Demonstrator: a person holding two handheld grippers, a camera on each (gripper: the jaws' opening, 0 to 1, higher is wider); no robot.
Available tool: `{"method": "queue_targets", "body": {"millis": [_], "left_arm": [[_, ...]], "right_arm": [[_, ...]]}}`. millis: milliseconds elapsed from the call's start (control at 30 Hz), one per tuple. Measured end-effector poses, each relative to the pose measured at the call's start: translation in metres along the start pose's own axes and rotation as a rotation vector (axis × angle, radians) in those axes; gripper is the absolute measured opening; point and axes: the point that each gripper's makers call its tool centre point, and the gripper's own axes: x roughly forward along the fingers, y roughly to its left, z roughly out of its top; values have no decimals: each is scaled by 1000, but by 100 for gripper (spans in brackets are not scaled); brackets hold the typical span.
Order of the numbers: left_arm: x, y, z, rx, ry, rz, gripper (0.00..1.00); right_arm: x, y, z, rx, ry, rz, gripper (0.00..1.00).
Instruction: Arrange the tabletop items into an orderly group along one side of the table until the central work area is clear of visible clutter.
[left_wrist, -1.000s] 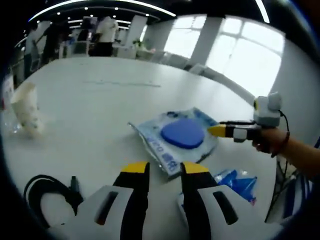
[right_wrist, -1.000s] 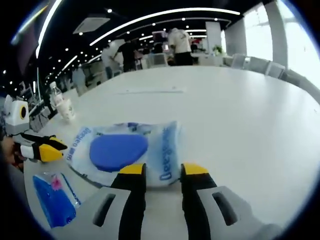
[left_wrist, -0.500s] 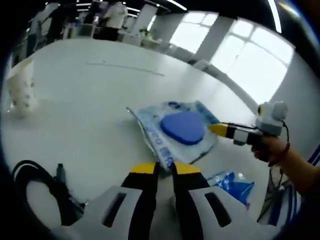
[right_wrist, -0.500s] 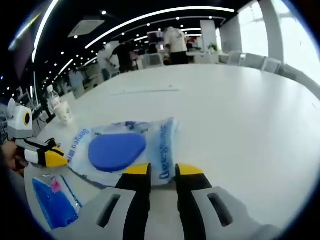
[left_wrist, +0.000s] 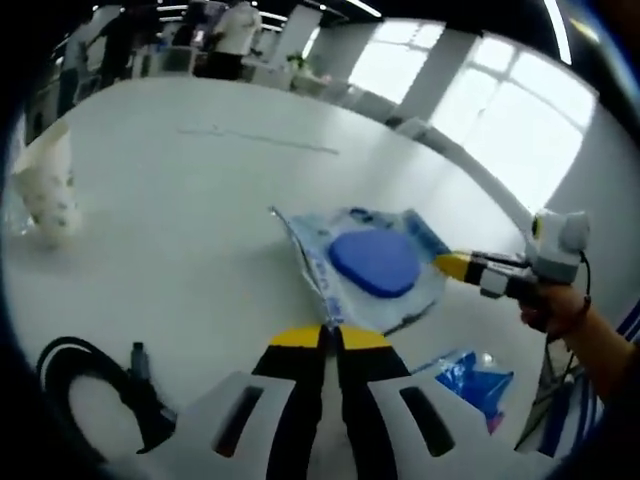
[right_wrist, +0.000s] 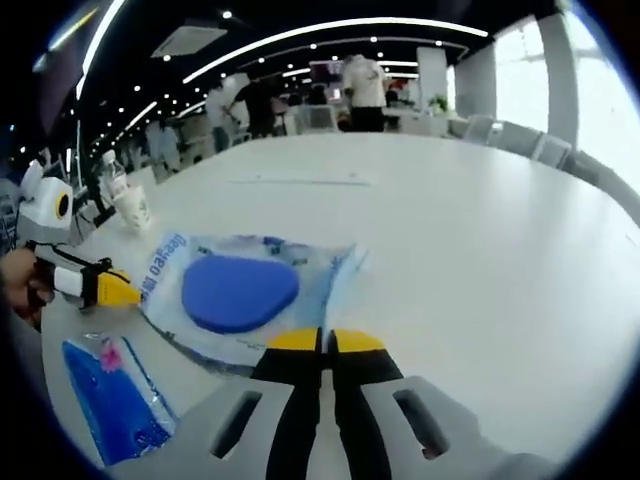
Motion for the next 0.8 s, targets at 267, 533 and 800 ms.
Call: {"method": "queue_targets", "body": {"millis": [267, 533, 800], "left_arm": [[-15, 9, 21, -3, -47, 22, 0], [-28, 24, 35, -10, -77, 49, 0], [-42, 50, 50, -43, -113, 102, 0]], "right_arm": [[-10, 15, 20, -30, -43, 5, 2], [-12, 34, 40, -21, -73, 36, 1], [-7, 60, 59, 8, -101, 89, 2]]}}
